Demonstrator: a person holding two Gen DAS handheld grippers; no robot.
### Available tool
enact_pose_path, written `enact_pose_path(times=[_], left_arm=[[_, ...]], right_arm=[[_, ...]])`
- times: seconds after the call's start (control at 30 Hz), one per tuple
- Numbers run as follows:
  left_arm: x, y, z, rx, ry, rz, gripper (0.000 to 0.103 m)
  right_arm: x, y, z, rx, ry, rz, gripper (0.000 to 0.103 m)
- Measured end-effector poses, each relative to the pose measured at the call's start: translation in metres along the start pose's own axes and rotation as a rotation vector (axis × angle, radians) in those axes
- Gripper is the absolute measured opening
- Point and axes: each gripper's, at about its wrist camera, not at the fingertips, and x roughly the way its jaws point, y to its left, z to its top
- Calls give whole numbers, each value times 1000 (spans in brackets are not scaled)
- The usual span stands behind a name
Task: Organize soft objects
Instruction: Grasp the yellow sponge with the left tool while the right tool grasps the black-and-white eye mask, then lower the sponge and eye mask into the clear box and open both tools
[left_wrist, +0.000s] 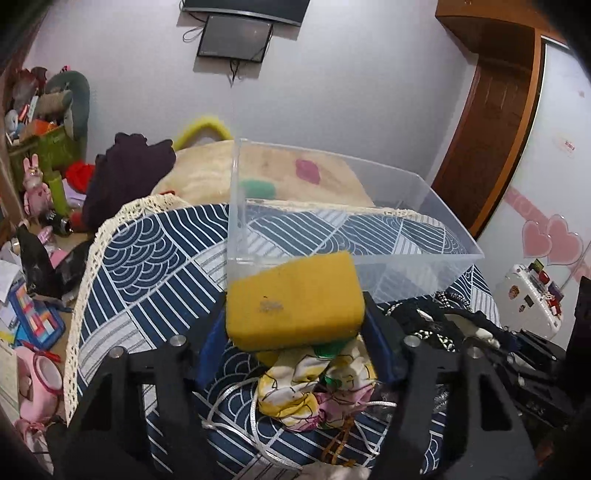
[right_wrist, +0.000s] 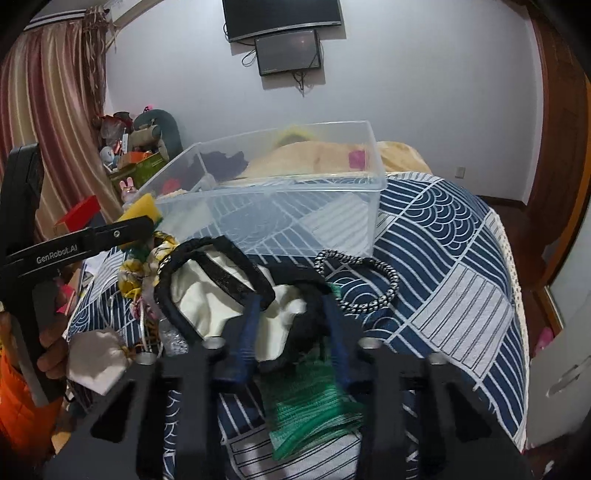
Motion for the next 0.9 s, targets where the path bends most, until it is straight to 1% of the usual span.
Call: enact_pose_path(times=[0.03, 0.13, 0.23, 0.53, 0.6, 0.73, 0.9], left_arm=[[-1, 0, -1, 1, -5, 0, 65], [-8, -4, -2, 21, -30, 16, 64], [-22, -8, -1, 57, -67, 46, 64], [-52, -21, 20, 121, -146, 56, 64], [-54, -22, 26, 122, -150, 48, 64], [-56, -23, 39, 134, -195, 73, 64], [-44, -24, 56, 144, -188, 68, 64]], right_arm=[[-1, 0, 1, 0, -7, -2, 16], [-7, 0, 2, -2, -33, -10, 14], [-15, 1, 6, -1, -61, -11, 13], [-41, 11, 37, -42, -177, -16, 13], [-43, 13, 46, -56, -205, -27, 13], [-46, 12, 65, -65, -261, -40, 13], [-43, 12, 93, -65, -321, -52, 13]])
